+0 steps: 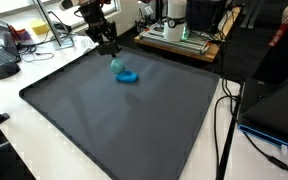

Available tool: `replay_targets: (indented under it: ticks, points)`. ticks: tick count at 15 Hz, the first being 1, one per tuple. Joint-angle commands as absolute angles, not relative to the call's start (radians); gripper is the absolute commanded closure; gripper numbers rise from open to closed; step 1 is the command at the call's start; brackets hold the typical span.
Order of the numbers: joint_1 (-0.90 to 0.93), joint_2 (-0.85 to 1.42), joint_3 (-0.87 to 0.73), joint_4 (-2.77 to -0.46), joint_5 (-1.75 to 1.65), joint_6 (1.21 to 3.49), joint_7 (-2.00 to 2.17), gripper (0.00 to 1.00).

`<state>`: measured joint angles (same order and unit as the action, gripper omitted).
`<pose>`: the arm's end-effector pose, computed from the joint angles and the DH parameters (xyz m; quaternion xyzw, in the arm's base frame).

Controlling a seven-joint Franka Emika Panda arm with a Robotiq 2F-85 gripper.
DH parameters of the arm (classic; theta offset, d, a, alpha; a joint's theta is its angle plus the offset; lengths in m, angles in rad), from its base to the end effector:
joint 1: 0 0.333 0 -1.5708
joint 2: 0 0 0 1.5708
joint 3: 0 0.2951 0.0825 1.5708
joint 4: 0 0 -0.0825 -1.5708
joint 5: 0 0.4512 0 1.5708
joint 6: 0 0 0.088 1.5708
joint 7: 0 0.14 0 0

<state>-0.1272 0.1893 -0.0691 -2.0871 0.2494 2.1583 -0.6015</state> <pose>0.5973 -0.1023 0.2298 -0.9859 -0.1263 0.0173 0.1080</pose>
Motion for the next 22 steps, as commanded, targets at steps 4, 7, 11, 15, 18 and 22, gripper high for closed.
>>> replay_targets:
  ticks: [4,7,11,15,18,22]
  points:
    - [-0.055,0.114,-0.049,-2.173,0.029,2.256,-0.306,0.78]
    - [-0.064,0.151,-0.041,-2.136,0.058,2.234,-0.337,0.53]
    - [-0.062,0.149,-0.041,-2.141,0.054,2.236,-0.329,0.53]
    - [-0.016,0.132,-0.033,-2.159,-0.076,2.249,-0.186,0.78]
    - [0.033,0.12,-0.017,-2.174,-0.217,2.245,-0.035,0.78]
    - [0.105,0.123,0.001,-2.172,-0.426,2.213,0.193,0.78]
